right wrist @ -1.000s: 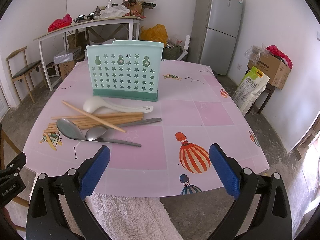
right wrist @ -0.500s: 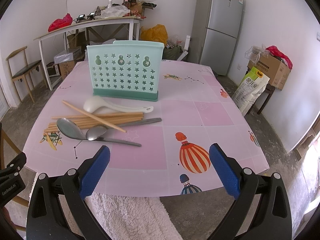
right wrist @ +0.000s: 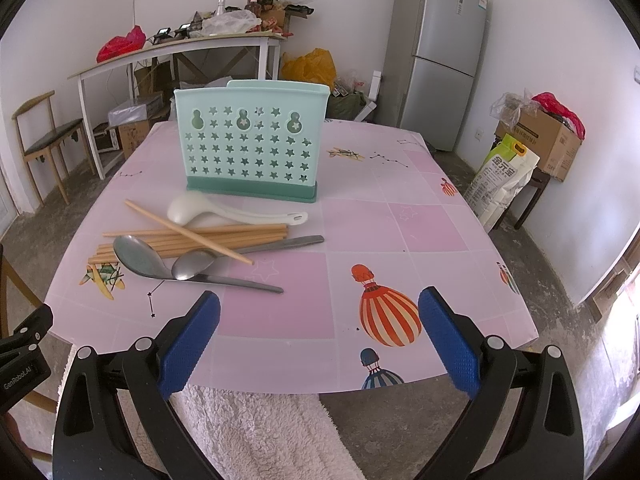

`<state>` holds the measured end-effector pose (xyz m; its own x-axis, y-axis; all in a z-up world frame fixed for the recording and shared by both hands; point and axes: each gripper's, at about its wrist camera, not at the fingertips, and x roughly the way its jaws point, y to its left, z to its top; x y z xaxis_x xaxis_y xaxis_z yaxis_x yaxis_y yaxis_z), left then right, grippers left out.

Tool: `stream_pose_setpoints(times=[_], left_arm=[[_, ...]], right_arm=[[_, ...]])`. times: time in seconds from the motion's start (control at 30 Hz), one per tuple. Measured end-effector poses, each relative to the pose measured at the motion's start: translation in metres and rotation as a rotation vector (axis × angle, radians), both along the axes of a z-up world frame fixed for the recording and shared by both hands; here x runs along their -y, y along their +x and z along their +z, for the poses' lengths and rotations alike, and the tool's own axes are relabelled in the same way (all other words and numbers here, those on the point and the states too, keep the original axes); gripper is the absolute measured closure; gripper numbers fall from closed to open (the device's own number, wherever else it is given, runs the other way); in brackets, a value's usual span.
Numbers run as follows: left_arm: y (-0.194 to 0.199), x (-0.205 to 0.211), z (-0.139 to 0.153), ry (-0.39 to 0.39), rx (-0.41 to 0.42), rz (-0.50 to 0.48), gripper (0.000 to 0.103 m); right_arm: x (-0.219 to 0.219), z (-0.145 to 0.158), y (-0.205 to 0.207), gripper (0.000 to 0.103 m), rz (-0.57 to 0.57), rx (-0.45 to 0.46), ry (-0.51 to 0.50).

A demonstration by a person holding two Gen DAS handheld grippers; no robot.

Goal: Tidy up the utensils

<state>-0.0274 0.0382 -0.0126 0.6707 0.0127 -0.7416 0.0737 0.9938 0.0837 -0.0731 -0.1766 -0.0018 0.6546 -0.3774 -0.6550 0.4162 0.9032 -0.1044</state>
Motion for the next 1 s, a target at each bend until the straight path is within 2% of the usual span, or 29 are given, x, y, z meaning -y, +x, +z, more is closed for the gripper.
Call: stream_pose_setpoints(times=[1.0], left_arm=[[0.0024, -0.0044, -0.0041, 0.003, -0.017, 0.015, 0.008]], right_arm=[[-0.0002, -0.0001, 0.0015, 0.007, 0.012, -0.003, 0.004]])
